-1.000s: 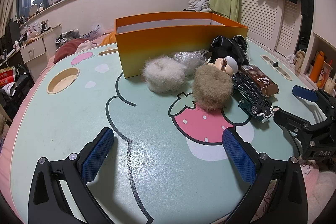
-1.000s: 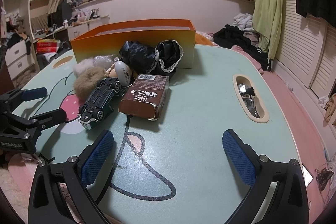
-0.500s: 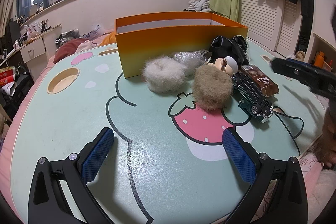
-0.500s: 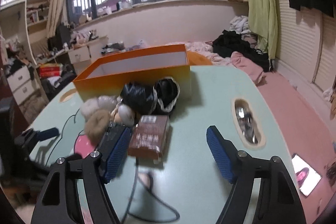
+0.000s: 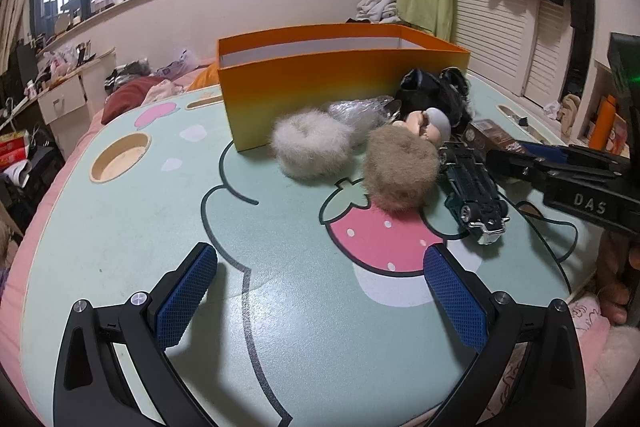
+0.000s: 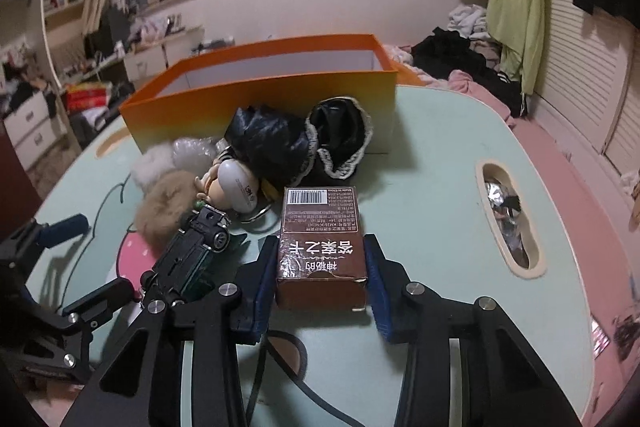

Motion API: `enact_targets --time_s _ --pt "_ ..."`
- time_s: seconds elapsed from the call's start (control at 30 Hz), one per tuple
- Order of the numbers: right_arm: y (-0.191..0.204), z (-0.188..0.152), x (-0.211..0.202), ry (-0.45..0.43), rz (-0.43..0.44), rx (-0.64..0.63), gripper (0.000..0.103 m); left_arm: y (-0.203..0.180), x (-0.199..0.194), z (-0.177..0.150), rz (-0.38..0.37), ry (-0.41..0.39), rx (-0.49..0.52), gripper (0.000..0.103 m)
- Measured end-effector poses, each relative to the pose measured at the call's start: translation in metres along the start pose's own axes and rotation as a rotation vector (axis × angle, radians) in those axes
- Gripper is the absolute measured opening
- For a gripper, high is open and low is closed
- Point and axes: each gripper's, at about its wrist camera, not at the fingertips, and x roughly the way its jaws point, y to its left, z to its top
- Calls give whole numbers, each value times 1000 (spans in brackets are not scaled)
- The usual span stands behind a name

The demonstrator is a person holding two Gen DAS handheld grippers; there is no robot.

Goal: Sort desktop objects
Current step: 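Grasp the brown carton with the right gripper while the left gripper grasps the brown pompom, then carry brown pompom into orange box with left while right drops brown carton in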

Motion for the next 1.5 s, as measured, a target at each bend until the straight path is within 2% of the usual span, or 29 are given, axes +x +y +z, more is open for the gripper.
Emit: enact_targets --time_s 0.03,0.07,0.1,0.2,0.23,0.3,0.37,0.53,0.57,0.67,0.77,0.83,0.9,0.93,0.97,1.07,1.33,1.43,1.47,1.5 --pt "-2 -1 -5 -34 -1 7 40 -1 -1 2 -51 -5 18 102" --pt "-3 -5 -11 -54 -10 8 40 -2 -2 4 -85 -10 28 97" --pt "-3 -6 -15 -77 -22 6 40 -2 -4 9 -97 -21 30 89" --pt "-4 -12 -18 -91 -16 12 40 1 -6 32 -119 -58 3 76" --pt "-3 -12 -18 -92 -15 13 40 2 -4 37 -131 -58 -10 73" --pt "-4 -15 -18 -89 -15 6 40 2 1 50 -164 -47 -38 62" --pt "-3 -15 -18 -91 -14 3 40 -2 10 60 -194 -23 -51 62" --pt "-6 -18 -20 -93 -7 12 40 -24 32 60 -176 42 -17 62" --pt "-7 -19 -20 -94 -7 13 40 -23 32 60 -178 39 -23 62" --pt "-8 -19 -22 -93 -3 12 40 -20 28 59 -177 47 -31 51" --pt "-9 -19 -23 -93 0 10 40 -13 26 52 -163 59 -31 51" --pt "-8 -19 -23 -94 0 11 40 -12 29 43 -144 93 -10 51" --pt "-8 -19 -23 -92 1 13 40 -19 29 34 -77 70 72 48" --pt "-8 -19 -23 -94 1 12 40 -22 26 32 -63 52 92 40" --pt "-8 -19 -23 -93 0 12 40 -23 25 32 -69 51 90 20" --pt "-9 -18 -23 -94 1 13 40 -22 23 31 -89 53 81 19" --pt "-8 -19 -25 -101 9 28 40 -15 -9 28 -119 -22 90 14" --pt "-9 -19 -27 -111 12 37 40 -16 -23 31 -135 -52 101 6" --pt "-10 -19 -28 -117 14 38 40 -16 -29 34 -136 -68 103 1" --pt "-9 -19 -30 -124 15 39 40 -16 -33 37 -136 -83 103 0"
